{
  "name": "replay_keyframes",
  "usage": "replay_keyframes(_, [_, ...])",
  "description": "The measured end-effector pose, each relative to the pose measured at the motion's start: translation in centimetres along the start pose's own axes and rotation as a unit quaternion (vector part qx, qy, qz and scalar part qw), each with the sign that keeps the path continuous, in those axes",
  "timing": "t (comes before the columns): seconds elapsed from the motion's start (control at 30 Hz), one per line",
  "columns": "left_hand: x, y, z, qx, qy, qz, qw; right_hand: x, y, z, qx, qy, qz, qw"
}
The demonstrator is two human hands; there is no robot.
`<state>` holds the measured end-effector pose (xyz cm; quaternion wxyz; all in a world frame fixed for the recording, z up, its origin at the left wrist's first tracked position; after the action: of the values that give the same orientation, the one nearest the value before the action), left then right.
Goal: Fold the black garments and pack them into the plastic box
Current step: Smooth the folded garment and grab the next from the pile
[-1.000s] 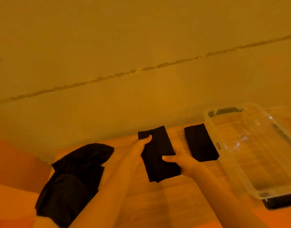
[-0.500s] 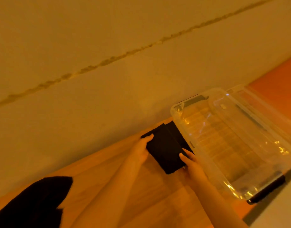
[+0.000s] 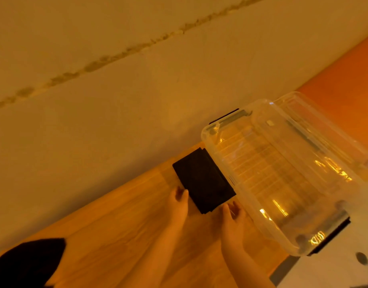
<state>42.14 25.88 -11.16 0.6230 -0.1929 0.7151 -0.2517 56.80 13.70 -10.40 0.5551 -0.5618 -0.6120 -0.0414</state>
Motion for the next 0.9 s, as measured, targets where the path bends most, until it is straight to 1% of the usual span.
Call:
replay_keyframes(0.03, [-0.1, -0.6, 0.8, 0.022, 0.004, 0.014, 1.000, -0.2, 0.1, 0.0, -0.005, -0.019, -0.002, 1.000])
replay_keyframes(0.1, [-1.2, -1.7, 2.4, 0.074, 0.022, 0.056, 0.995, 0.2, -0.1, -0.2, -0.032, -0.072, -0.044, 0.996])
replay_keyframes(0.17, [-2.2, -2.6, 3.5, 0.114, 0.086, 0.095, 0.985, 1.6, -1.1, -0.4, -0.057, -0.156, -0.126, 0.978])
replay_keyframes(0.2, [-2.4, -2.8, 3.7, 0.123, 0.131, 0.111, 0.978, 2.5, -1.7, -0.2, -0.062, -0.215, -0.174, 0.959])
replay_keyframes(0.27, [-2.6, -2.7, 3.2, 0.104, 0.200, 0.140, 0.964, 4.5, -2.8, 0.8, -0.059, -0.325, -0.267, 0.905])
replay_keyframes(0.33, [-3.4, -2.2, 2.3, 0.072, 0.226, 0.182, 0.954, 6.6, -3.5, 2.3, -0.074, -0.426, -0.368, 0.823])
replay_keyframes(0.37, [-3.8, -1.9, 2.0, 0.067, 0.250, 0.209, 0.943, 6.8, -3.2, 3.1, -0.068, -0.470, -0.395, 0.786])
replay_keyframes(0.4, [-4.3, -1.7, 1.9, 0.061, 0.294, 0.251, 0.920, 6.7, -2.5, 3.9, -0.056, -0.512, -0.407, 0.755])
replay_keyframes(0.43, [-5.1, -1.6, 2.0, 0.052, 0.347, 0.305, 0.886, 6.3, -1.5, 4.4, -0.039, -0.547, -0.407, 0.731])
replay_keyframes(0.47, [-5.6, -1.4, 2.4, 0.054, 0.408, 0.345, 0.844, 5.7, -0.5, 4.7, -0.016, -0.572, -0.394, 0.719])
replay_keyframes(0.5, [-5.5, -0.9, 3.1, 0.066, 0.477, 0.366, 0.796, 5.3, 0.4, 4.7, -0.002, -0.589, -0.385, 0.710])
replay_keyframes(0.53, [-5.3, -0.3, 3.5, 0.075, 0.536, 0.369, 0.755, 5.1, 0.8, 4.5, 0.006, -0.603, -0.379, 0.702])
replay_keyframes(0.57, [-5.0, 0.1, 3.8, 0.085, 0.577, 0.365, 0.726, 4.9, 1.1, 4.3, 0.009, -0.610, -0.377, 0.697])
replay_keyframes(0.6, [-4.8, 0.6, 3.9, 0.097, 0.603, 0.353, 0.709, 4.8, 1.2, 4.0, 0.014, -0.612, -0.372, 0.698])
replay_keyframes(0.67, [-4.8, 1.0, 4.7, 0.116, 0.630, 0.373, 0.671, 4.9, 1.1, 3.6, 0.016, -0.604, -0.365, 0.708])
replay_keyframes(0.73, [-5.0, 1.0, 5.3, 0.131, 0.639, 0.370, 0.661, 5.2, 0.7, 3.3, 0.005, -0.587, -0.368, 0.721])
replay_keyframes(0.77, [-5.1, 0.8, 5.4, 0.132, 0.645, 0.370, 0.655, 5.2, 0.5, 3.2, 0.002, -0.585, -0.371, 0.722])
replay_keyframes(0.83, [-5.1, 0.6, 5.5, 0.139, 0.658, 0.359, 0.647, 5.1, 0.4, 3.3, 0.000, -0.596, -0.382, 0.707])
replay_keyframes(0.9, [-5.2, 0.1, 5.0, 0.151, 0.655, 0.348, 0.654, 4.9, 0.2, 3.5, 0.005, -0.608, -0.383, 0.695])
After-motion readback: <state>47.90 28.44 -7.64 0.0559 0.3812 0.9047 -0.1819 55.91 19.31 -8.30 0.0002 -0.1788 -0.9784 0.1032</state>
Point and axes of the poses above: each hand's wrist, its own y-axis towards the middle knuckle, its own z-axis out of the palm, x = y × z, the point moved 8 cm from there along y, towards the middle knuckle, and after that the axes turned 15 degrees about -y, right-handed, at the moved point
